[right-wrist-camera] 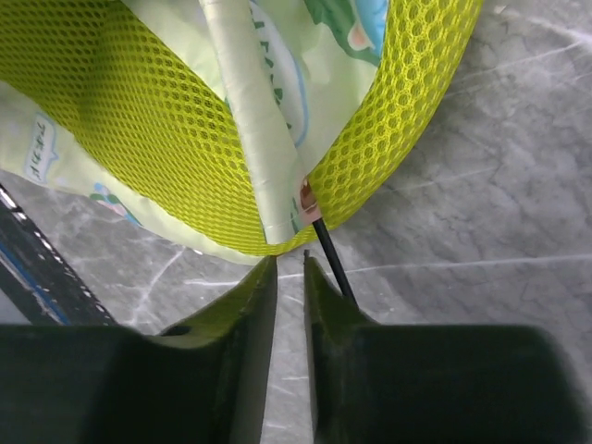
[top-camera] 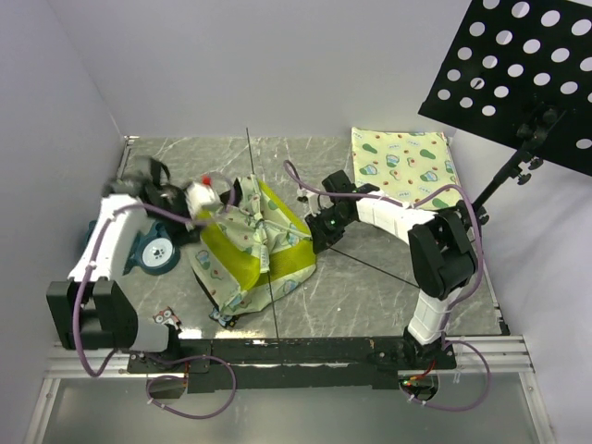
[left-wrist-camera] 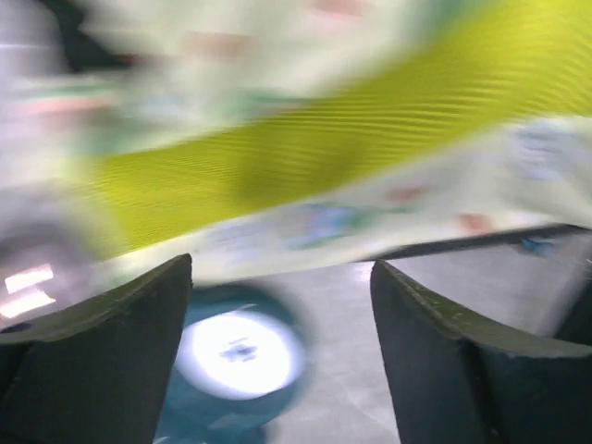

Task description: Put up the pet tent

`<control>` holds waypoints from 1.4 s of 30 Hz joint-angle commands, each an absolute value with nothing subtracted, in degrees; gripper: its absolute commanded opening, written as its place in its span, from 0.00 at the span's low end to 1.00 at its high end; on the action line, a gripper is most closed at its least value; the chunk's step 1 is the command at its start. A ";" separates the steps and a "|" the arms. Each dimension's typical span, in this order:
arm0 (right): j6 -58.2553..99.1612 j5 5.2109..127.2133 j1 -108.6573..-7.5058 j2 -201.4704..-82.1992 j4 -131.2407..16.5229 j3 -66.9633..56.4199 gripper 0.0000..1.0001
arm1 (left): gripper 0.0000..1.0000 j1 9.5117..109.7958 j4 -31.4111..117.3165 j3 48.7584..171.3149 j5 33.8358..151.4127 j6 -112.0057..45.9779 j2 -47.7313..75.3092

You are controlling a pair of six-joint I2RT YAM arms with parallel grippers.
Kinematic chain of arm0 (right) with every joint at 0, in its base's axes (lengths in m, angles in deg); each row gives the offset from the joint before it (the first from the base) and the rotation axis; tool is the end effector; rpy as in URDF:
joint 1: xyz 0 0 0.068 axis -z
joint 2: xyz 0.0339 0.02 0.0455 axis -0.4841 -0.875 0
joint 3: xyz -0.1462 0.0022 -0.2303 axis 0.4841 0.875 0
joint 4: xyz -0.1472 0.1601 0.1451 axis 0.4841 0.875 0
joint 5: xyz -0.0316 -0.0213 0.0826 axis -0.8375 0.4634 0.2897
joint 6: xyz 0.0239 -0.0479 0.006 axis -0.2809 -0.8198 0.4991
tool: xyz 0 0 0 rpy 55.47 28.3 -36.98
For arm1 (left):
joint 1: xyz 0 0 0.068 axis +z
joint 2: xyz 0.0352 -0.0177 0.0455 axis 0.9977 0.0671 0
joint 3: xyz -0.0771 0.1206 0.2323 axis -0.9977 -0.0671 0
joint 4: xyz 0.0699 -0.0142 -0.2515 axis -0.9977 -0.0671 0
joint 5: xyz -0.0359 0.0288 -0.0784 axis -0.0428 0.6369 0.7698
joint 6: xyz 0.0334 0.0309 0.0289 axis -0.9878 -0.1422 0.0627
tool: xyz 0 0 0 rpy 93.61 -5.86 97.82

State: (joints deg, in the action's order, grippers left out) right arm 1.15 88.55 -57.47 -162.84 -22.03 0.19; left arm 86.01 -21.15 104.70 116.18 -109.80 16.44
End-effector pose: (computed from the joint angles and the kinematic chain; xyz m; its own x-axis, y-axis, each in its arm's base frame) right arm 0.3031 0.1848 0.1960 -0.6693 -0.5768 -0.4683 -0.7414 0.5596 0.3703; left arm 0.2474 -0.0194 0.2832 -0.2615 0.7720 -0.5793 0.9339 0.3541 0.0504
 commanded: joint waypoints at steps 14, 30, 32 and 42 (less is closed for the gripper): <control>-7.98 83.88 -55.50 -150.23 -14.19 6.81 0.67 | 0.82 92.49 -22.42 142.97 106.25 -133.53 49.73; -8.69 84.85 -58.65 -159.90 -18.84 -1.79 0.00 | 0.08 90.99 -26.82 131.12 109.94 -127.49 40.88; -8.16 85.03 -60.50 -159.11 -18.49 -4.24 0.00 | 0.01 91.60 -27.79 132.87 110.64 -123.63 37.54; -2.36 89.59 -65.77 -158.14 -17.00 -16.46 0.00 | 0.01 95.29 -32.82 140.36 103.71 -116.05 18.65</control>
